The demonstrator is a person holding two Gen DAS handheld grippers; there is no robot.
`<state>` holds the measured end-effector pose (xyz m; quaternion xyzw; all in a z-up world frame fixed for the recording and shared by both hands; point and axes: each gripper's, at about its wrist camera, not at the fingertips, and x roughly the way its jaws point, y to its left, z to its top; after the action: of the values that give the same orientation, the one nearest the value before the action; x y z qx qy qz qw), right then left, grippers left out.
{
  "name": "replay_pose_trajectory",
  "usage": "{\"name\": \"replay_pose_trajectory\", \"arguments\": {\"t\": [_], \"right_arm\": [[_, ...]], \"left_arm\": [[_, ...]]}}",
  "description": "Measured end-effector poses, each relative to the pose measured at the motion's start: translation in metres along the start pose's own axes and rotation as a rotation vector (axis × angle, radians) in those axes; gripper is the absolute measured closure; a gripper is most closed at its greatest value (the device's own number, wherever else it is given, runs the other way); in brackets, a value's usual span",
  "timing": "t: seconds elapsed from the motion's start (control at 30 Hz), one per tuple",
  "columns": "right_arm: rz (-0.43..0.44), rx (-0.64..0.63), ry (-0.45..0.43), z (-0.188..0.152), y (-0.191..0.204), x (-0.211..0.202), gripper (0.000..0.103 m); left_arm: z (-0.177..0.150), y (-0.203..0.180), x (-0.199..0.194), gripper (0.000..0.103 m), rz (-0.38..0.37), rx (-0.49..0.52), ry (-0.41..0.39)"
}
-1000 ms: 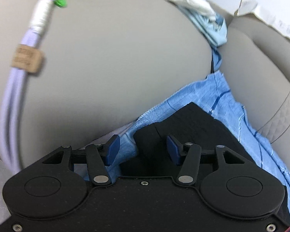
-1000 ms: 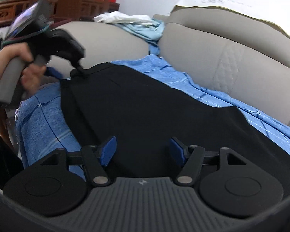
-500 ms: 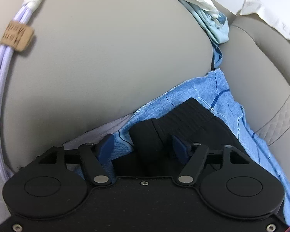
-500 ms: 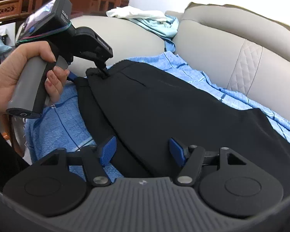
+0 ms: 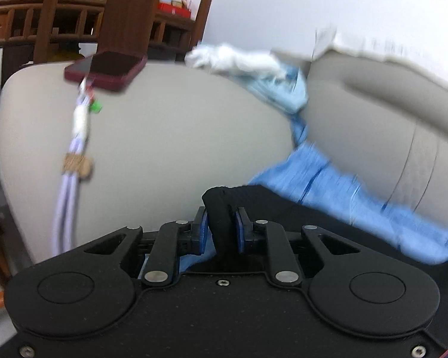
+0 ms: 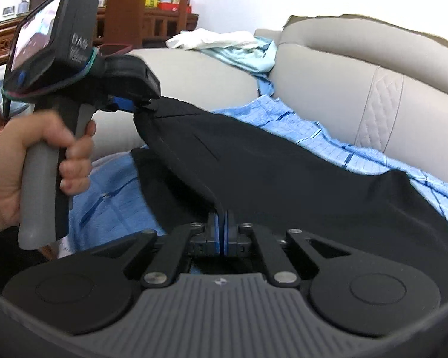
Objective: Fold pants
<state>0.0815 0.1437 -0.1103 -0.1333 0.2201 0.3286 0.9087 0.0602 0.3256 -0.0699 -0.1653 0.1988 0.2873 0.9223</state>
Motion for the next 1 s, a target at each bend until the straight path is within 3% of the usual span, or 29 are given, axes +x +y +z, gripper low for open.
{"name": "replay_pose_trajectory", "arguments": {"t": [0.13,0.17,0.23,0.3,0.57,0.73,0.8,0.9,1.0], "right_arm": [[0.001,-0.02,0.051,-0.014,0.009,0.012,0.094],[0.001,-0.01,0.055,-0.017,0.01,0.013,0.092],[-0.004,-0.004,0.033,-0.021,0.01,0.012,0.063],[-0.004,-0.005,0.023,-0.024,0.008,0.009,0.05],[-0.117,-0.019,0.05,-0.053,-0.038,-0.025,0.035],[-0.199,0.042,0.114,-0.07,-0.084,-0.067,0.021],[-0.217,0.098,0.141,-0.072,-0.103,-0.085,0.02],[-0.205,0.214,0.116,-0.068,-0.13,-0.106,0.019],[-0.222,0.293,0.061,-0.051,-0.152,-0.108,0.018]], "left_arm": [[-0.015,0.009,0.024,0.079,0.036,-0.02,0.146],[-0.017,0.009,0.025,0.077,0.044,-0.018,0.138],[-0.018,0.006,0.022,0.074,0.053,0.0,0.11],[-0.019,0.0,0.022,0.069,0.072,0.016,0.1],[-0.021,-0.005,0.031,0.066,0.114,0.007,0.107],[-0.016,-0.004,0.01,0.066,0.153,-0.019,0.015],[-0.013,-0.006,0.0,0.065,0.156,-0.032,-0.044],[-0.011,-0.018,-0.013,0.063,0.139,-0.016,-0.136],[-0.013,-0.039,-0.018,0.062,0.075,0.044,-0.173]]}}
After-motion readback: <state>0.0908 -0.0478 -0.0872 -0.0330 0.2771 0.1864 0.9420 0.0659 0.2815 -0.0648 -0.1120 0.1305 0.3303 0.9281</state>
